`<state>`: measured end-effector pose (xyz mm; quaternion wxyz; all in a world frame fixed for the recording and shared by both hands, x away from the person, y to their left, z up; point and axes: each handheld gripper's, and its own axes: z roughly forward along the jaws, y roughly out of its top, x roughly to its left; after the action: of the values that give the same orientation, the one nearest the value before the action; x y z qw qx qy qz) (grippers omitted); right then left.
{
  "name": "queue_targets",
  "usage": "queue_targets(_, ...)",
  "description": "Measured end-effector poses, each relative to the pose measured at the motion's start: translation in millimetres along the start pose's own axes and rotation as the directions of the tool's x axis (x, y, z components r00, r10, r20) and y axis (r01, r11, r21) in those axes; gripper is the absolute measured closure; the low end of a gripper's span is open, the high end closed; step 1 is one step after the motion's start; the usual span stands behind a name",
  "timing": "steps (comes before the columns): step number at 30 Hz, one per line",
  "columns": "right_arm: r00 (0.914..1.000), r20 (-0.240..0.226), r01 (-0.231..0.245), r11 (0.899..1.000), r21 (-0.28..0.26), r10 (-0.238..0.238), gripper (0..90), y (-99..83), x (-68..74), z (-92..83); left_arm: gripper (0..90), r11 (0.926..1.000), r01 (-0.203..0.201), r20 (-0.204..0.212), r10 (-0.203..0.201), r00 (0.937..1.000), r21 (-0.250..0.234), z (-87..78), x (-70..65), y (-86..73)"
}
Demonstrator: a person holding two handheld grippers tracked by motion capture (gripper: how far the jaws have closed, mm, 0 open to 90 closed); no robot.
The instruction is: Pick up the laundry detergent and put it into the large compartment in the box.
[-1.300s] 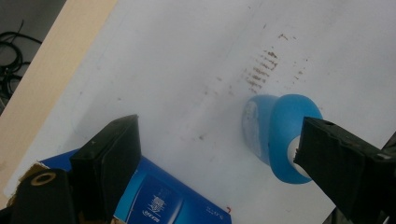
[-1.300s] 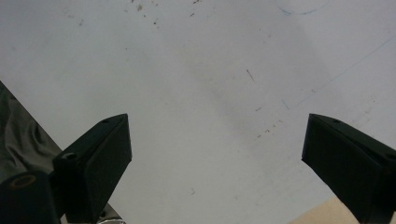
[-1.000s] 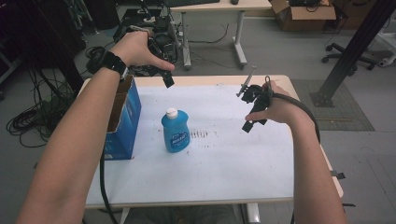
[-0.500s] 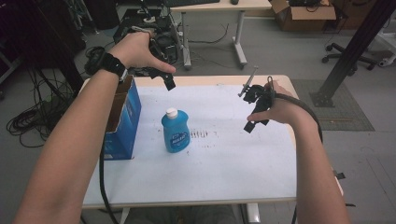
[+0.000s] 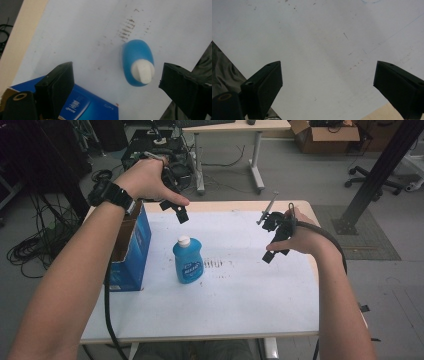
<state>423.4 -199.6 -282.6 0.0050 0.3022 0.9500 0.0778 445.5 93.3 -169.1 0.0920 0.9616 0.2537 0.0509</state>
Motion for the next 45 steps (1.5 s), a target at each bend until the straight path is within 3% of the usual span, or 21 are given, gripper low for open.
queue_targets(18, 1.0000, -0.003, 0.001, 1.000, 0.003, -0.001, 8.5, 1.1, 1.6, 4.1, 11.8, 0.9992, -0.012, 0.007, 0.012, 0.9999, 0.037, 22.0, -15.8, -4.0)
queue_targets(45, 0.9999, -0.012, 0.000, 1.000, -0.001, 0.000, 8.5, -3.2, 3.7, 8.6, 11.8, 0.9950, -0.019, 0.027, 0.016, 0.9995, 0.098, 71.6, -35.2, -3.2)
